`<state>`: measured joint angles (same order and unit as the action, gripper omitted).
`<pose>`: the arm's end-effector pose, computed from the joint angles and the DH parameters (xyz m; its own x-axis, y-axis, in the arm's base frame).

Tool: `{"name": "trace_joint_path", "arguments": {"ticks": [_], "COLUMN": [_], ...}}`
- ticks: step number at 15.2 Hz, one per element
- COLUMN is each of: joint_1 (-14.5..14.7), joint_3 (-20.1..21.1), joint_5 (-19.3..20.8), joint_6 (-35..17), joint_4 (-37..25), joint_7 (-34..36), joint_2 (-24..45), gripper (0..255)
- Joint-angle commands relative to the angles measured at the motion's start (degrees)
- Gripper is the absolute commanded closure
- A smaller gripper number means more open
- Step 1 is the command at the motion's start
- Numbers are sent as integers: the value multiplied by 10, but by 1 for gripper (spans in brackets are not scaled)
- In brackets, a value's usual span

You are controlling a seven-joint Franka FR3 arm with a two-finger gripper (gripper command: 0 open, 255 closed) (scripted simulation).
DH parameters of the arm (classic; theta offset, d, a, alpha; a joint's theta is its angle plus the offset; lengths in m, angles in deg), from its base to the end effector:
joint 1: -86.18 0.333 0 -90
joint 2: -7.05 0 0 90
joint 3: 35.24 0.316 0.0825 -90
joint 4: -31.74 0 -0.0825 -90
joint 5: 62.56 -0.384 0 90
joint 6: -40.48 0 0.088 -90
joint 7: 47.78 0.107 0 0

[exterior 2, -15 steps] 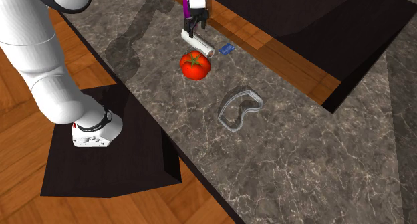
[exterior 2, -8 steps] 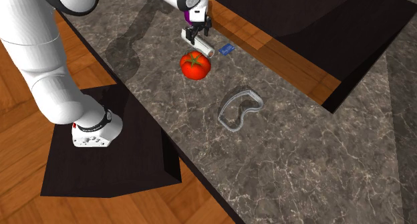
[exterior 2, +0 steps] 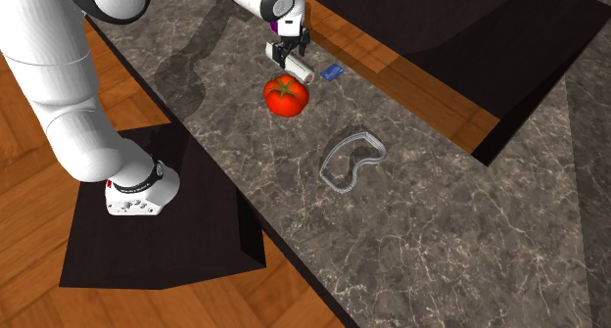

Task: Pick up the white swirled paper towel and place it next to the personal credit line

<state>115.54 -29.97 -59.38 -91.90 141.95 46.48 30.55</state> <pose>0.5138 0.3503 0.2761 0.5318 -0.8468 0.0051 -0.8467 -0.5316 0.0207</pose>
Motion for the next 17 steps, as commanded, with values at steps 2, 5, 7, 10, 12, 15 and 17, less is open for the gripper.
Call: {"name": "trace_joint_path", "arguments": {"ticks": [2,5,7,10,12,15,17], "joint_1": [0,0,0,0,0,-1,-1], "joint_3": [0,0,0,0,0,1,2], "joint_5": [0,0,0,0,-1,-3,-4], "joint_6": [0,0,0,0,6,24,37], "joint_4": [0,0,0,0,-1,-6,-10], "joint_7": [0,0,0,0,0,-2,-3], "joint_2": [0,0,0,0,-5,-19,-28], "gripper": [255,255,255,255,255,255,255]}}
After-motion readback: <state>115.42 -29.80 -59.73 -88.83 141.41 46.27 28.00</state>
